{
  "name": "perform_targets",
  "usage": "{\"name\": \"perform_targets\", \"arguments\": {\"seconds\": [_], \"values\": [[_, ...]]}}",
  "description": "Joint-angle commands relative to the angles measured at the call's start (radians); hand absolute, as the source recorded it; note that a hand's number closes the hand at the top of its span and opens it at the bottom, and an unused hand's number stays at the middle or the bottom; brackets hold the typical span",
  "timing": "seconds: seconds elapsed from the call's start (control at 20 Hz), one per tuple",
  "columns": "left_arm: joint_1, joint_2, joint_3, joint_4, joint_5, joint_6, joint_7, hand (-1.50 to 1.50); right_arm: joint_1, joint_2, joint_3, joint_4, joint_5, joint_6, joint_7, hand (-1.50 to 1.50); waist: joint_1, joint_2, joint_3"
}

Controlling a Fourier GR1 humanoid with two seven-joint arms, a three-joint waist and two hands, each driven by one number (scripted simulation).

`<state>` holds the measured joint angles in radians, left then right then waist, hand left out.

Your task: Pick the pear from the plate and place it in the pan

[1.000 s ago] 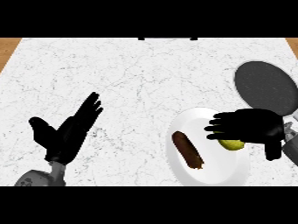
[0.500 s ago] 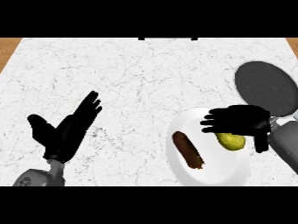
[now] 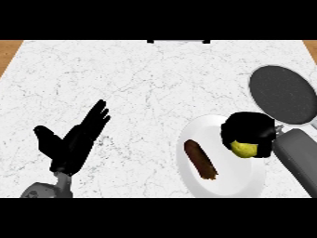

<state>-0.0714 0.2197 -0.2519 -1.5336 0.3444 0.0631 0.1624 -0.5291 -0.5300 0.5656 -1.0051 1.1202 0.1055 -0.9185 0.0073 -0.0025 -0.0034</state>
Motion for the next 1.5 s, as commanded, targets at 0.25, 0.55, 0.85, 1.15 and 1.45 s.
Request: {"name": "perform_targets", "arguments": {"seconds": [0.25,0.55,0.85,1.15,1.45], "values": [[0.018,0.008,0.04,-0.035,0.01,-0.009,0.048,0.0,0.055,0.121,-0.137,0.035,0.021,0.026,0.294,1.5,-0.022,-0.006,0.002],[0.033,0.007,0.066,-0.01,-0.007,0.029,0.029,0.0,0.109,0.232,-0.383,0.079,-0.049,0.014,0.817,1.5,-0.099,-0.025,-0.001],[0.053,0.011,0.066,-0.007,-0.003,0.008,0.01,0.0,0.08,0.399,-0.441,-0.175,0.033,-0.218,1.204,1.5,-0.082,-0.031,-0.002],[0.033,0.011,0.058,-0.019,-0.011,-0.005,0.007,0.0,0.19,0.525,-0.383,-0.463,0.045,-0.362,1.441,1.5,-0.048,-0.014,0.002],[0.001,-0.043,0.022,-0.006,-0.041,-0.004,-0.005,0.0,0.241,0.529,-0.432,-0.656,-0.053,-0.368,1.512,1.5,-0.018,0.0,0.003]]}}
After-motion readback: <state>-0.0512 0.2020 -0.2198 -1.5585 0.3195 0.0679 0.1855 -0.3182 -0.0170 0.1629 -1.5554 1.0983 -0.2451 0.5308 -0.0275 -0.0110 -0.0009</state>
